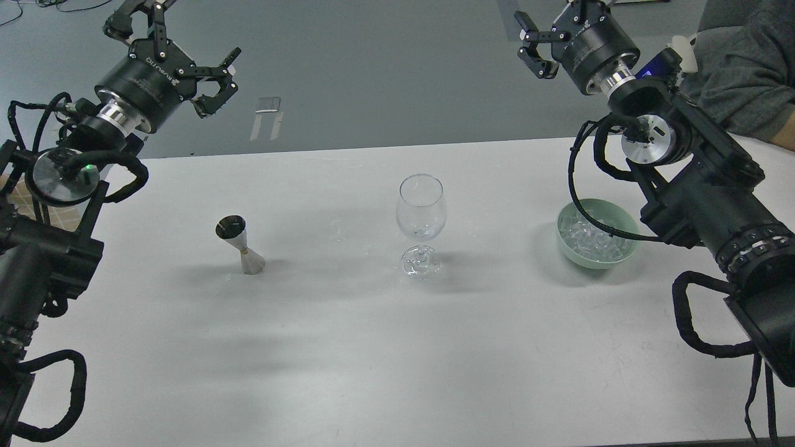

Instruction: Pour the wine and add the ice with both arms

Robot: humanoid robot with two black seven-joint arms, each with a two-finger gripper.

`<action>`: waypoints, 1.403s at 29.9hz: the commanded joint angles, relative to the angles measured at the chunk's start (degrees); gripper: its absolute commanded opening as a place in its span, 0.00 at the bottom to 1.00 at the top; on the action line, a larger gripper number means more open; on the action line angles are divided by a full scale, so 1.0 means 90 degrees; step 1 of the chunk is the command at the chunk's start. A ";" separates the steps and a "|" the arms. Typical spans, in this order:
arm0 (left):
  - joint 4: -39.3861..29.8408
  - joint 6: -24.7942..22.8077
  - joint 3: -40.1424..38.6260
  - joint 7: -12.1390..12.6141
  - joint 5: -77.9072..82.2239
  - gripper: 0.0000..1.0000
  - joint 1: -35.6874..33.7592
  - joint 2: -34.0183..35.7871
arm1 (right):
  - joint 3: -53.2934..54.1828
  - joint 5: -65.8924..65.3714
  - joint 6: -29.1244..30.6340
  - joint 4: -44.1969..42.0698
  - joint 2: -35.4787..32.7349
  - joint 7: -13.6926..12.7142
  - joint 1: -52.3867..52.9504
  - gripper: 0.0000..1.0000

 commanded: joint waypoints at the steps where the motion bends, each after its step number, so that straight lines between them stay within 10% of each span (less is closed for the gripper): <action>1: -0.0685 0.0027 -0.0181 0.0020 -0.0346 0.93 0.0623 0.0450 | -0.0016 -0.0005 -0.0012 -0.0006 0.0000 0.0000 -0.0020 1.00; 11: -0.2435 0.0115 -0.1528 0.0157 -0.1255 0.89 0.3183 0.1273 | -0.0026 -0.0025 -0.0021 -0.0006 -0.0010 -0.0010 -0.0020 1.00; 24: -0.3862 0.0076 -0.2838 0.0645 -0.1265 0.88 0.6326 -0.0219 | -0.0202 -0.0025 -0.0246 -0.0006 0.0000 -0.0020 -0.0020 1.00; 42: -0.3179 0.0398 -0.2701 0.1065 -0.0709 0.89 0.6320 -0.2301 | -0.0329 -0.0025 -0.0246 -0.0006 -0.0010 -0.0020 -0.0029 1.00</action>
